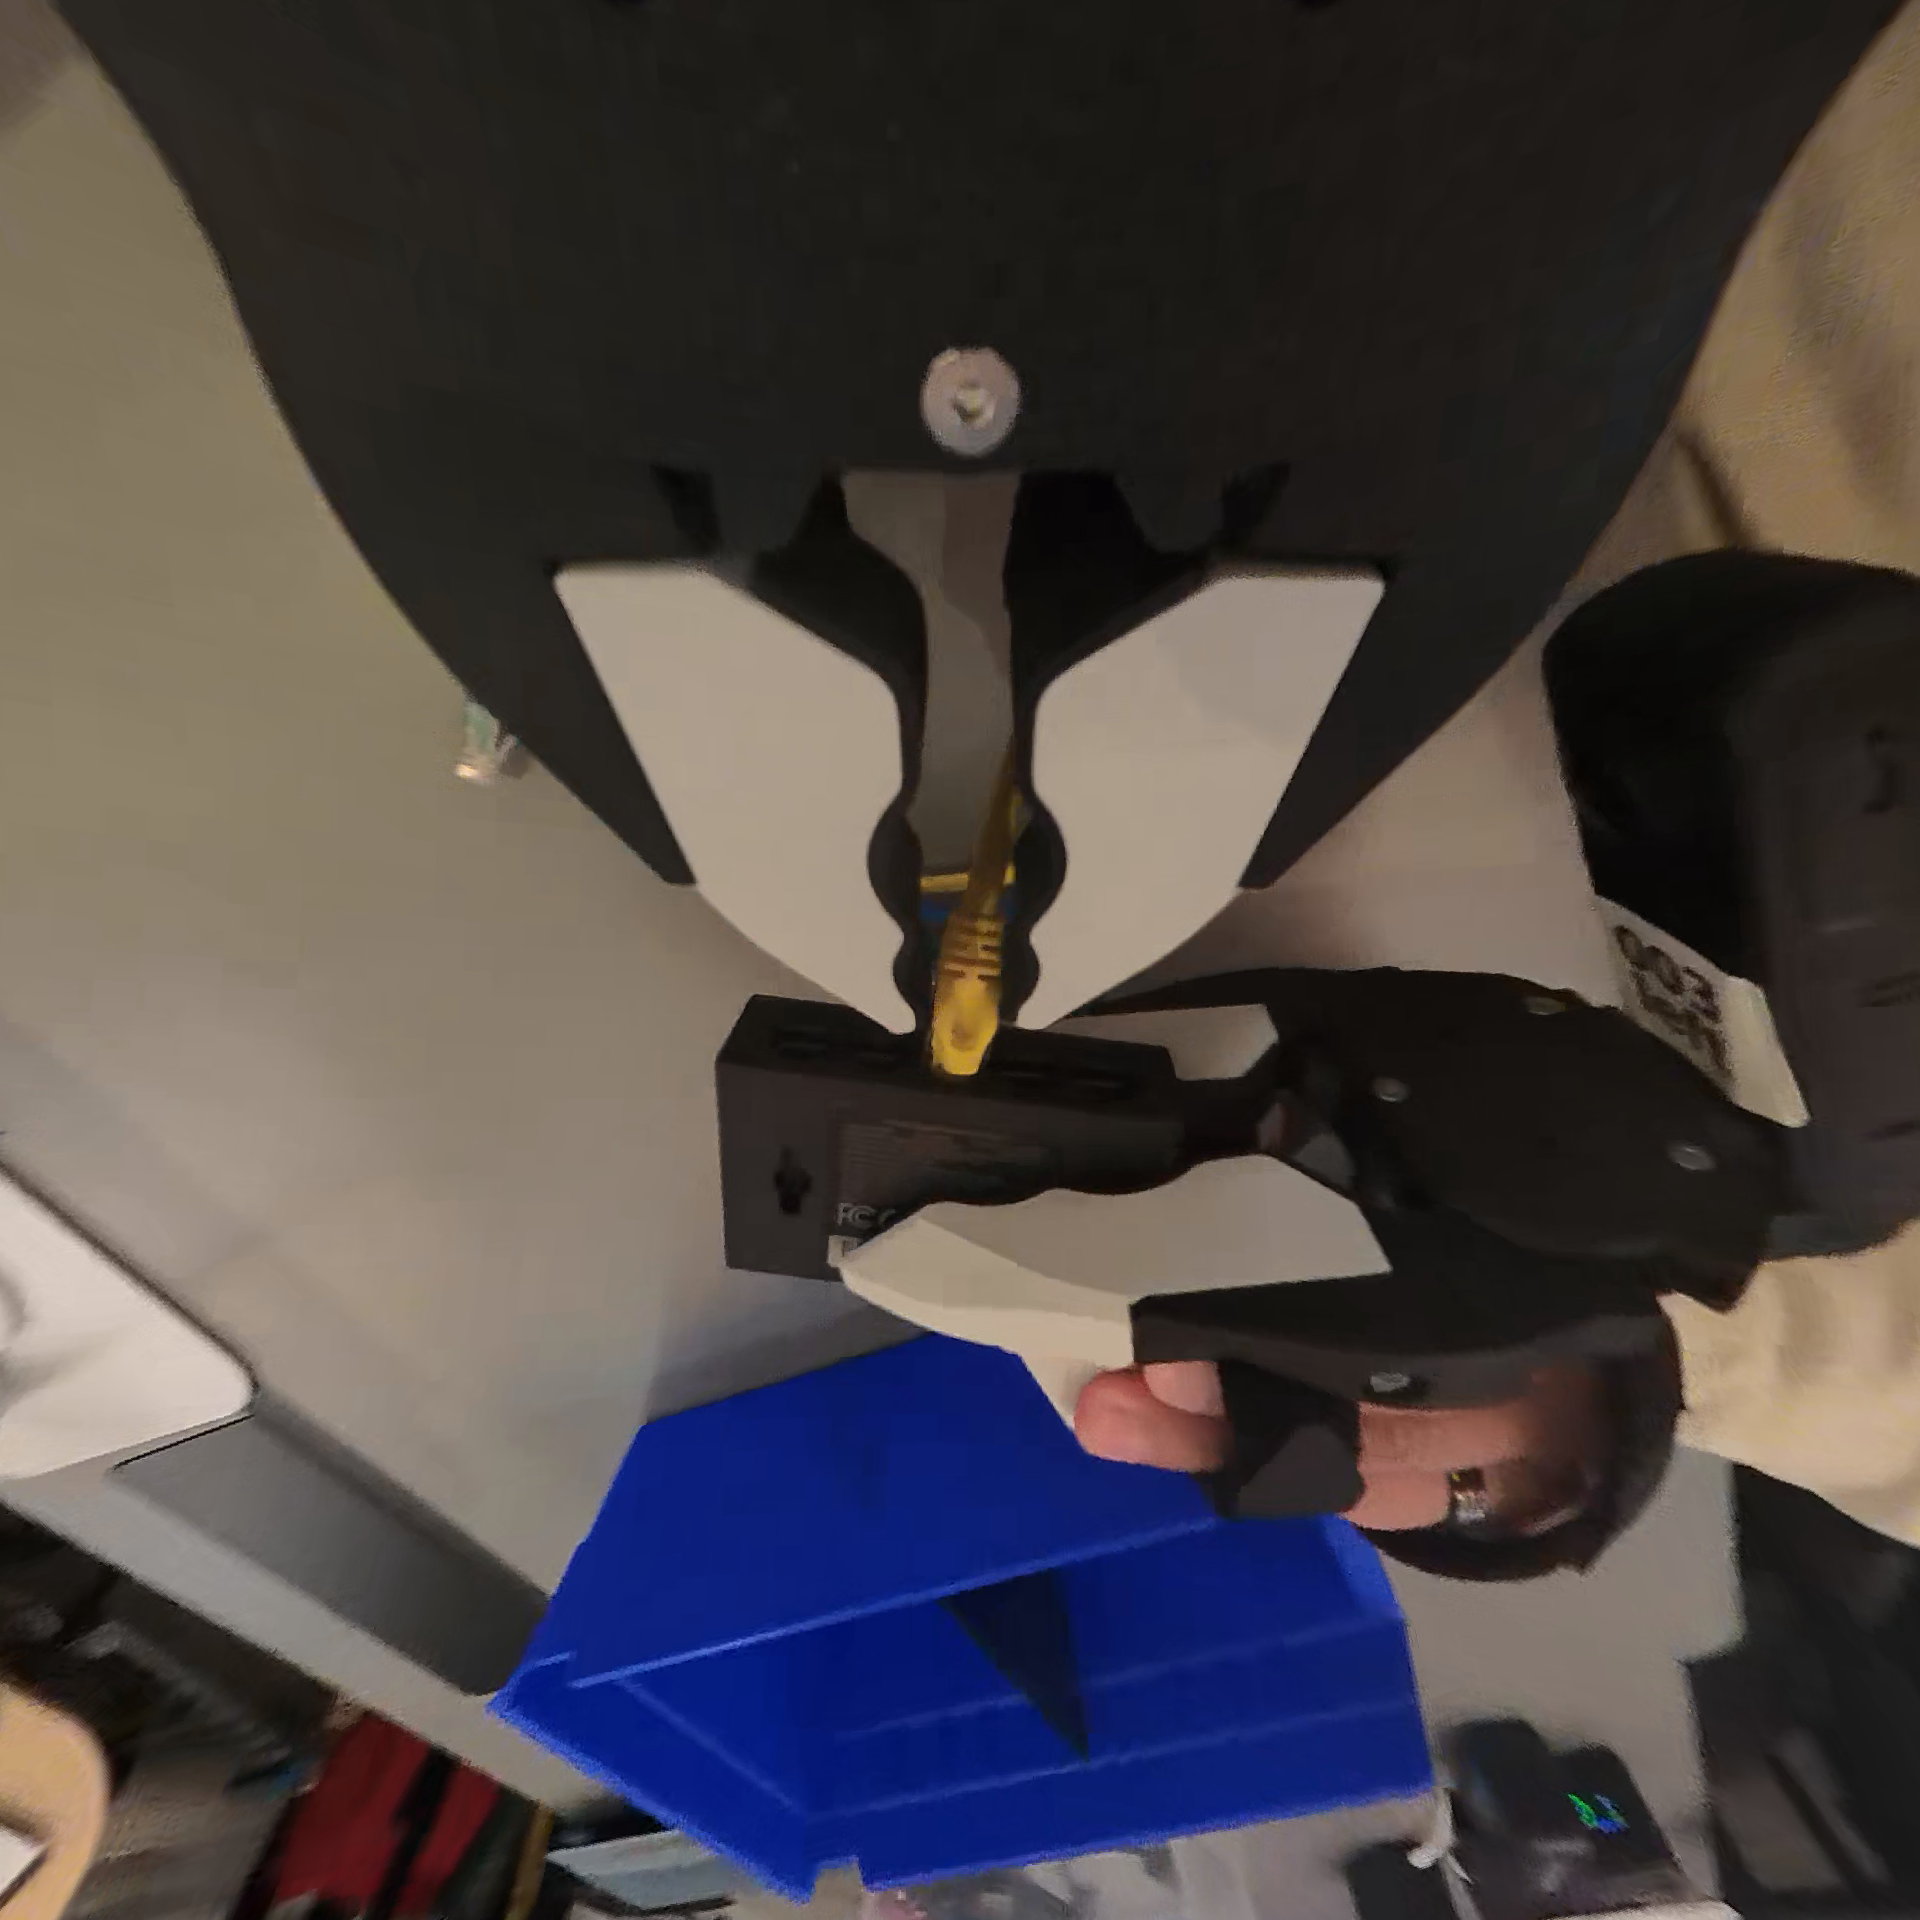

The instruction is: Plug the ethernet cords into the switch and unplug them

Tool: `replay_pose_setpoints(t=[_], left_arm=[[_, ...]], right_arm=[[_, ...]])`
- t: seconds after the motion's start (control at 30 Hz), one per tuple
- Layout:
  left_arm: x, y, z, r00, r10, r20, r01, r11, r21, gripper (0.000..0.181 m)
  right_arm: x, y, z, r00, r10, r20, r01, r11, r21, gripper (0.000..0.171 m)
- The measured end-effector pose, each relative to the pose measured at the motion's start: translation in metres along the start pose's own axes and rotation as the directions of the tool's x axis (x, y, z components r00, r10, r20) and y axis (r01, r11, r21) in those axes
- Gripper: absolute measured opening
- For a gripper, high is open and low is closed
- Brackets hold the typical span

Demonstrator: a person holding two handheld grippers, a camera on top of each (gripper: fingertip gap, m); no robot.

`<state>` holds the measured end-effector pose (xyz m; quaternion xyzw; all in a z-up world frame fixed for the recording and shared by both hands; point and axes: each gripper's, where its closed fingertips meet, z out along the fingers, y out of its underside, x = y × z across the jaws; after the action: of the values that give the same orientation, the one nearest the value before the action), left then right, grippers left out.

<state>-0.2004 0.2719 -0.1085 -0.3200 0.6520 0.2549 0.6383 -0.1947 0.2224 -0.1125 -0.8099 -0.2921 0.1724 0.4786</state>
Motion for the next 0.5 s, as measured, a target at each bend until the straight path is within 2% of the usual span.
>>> replay_pose_setpoints(t=[0.13, 0.27, 0.3, 0.37, 0.4, 0.43, 0.5], left_arm=[[0.007, 0.003, 0.002, 0.999, -0.008, -0.044, 0.007, 1.000, -0.010, 0.030], [0.013, 0.001, 0.001, 0.997, -0.017, -0.079, 0.017, 1.000, 0.010, 0.029], [0.013, 0.016, 0.005, 0.997, -0.023, -0.078, 0.016, 0.997, -0.080, 0.029], [0.013, 0.074, 0.022, 0.992, -0.065, -0.108, 0.030, 0.952, -0.303, 0.029], [0.006, 0.081, 0.023, 0.990, -0.107, -0.094, 0.075, 0.953, -0.295, 0.029], [-0.005, 0.067, 0.017, 0.986, -0.151, -0.069, 0.132, 0.966, -0.223, 0.029], [-0.017, 0.031, 0.007, 0.994, -0.111, -0.013, 0.109, 0.986, -0.127, 0.029]], right_arm=[[0.002, 0.005, 0.003, 0.988, -0.115, -0.103, 0.109, 0.992, -0.063, 0.013], [-0.001, 0.010, 0.000, 0.993, -0.082, -0.079, 0.077, 0.995, -0.069, 0.013], [0.001, 0.013, -0.003, 0.993, -0.069, -0.094, 0.062, 0.995, -0.081, 0.013], [0.025, 0.030, -0.025, 0.971, -0.104, -0.214, 0.075, 0.988, -0.138, 0.012], [0.025, 0.031, -0.039, 0.984, -0.009, -0.177, -0.004, 0.997, -0.074, 0.012], [0.026, 0.032, -0.050, 0.987, 0.062, -0.149, -0.069, 0.997, -0.040, 0.012], [0.034, 0.038, -0.067, 0.981, 0.022, -0.193, -0.034, 0.998, -0.062, 0.012]])
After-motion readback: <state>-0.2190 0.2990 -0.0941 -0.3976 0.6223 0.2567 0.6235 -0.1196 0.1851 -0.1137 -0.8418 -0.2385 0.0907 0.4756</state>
